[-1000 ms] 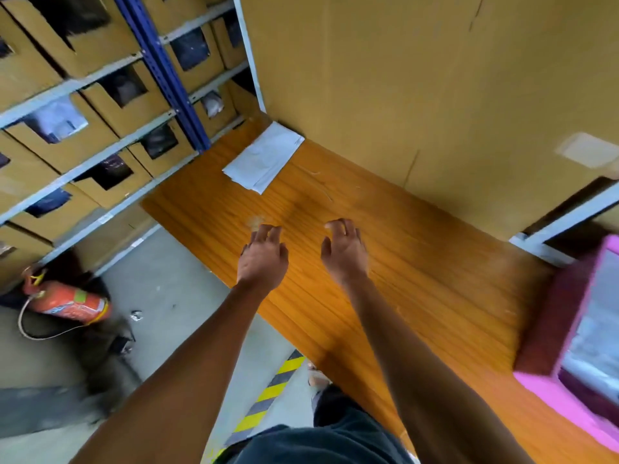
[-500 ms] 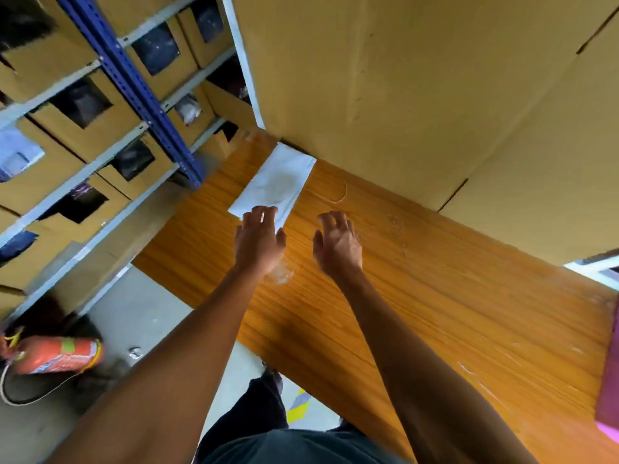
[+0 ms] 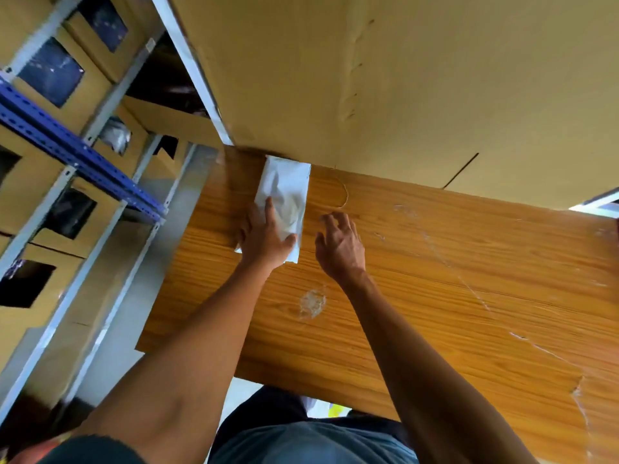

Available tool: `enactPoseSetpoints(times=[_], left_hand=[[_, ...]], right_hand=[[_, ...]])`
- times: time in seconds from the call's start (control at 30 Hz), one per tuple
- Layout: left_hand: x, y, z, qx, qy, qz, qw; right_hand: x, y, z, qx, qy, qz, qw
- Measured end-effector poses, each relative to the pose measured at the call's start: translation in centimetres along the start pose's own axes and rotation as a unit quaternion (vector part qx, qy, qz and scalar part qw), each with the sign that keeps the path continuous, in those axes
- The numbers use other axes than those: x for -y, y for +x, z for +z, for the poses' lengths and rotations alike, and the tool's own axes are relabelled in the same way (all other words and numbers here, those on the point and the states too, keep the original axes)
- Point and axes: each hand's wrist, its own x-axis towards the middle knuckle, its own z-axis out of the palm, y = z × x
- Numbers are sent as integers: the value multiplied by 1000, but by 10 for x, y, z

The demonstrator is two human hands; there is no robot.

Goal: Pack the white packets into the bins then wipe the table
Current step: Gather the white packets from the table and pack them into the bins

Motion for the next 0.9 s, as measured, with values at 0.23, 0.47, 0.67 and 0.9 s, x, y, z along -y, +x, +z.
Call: enactPoseSetpoints(times=[0.23,0.47,0.67,0.9], left_hand=[[-53,-21,26,-27,49,141,988],[-75,-24,21,-68,-25,207,976],[-69,-13,23,-104,-141,148,973],[-60,-7,23,-122,-161,83,976]], right_hand=[[-11,0,-4,-95,19,96,991],[-37,6,-18,-166,40,163,972],[-28,20,-20,-78,-35,181,980],[-10,42,-7,-25,-74,211,974]])
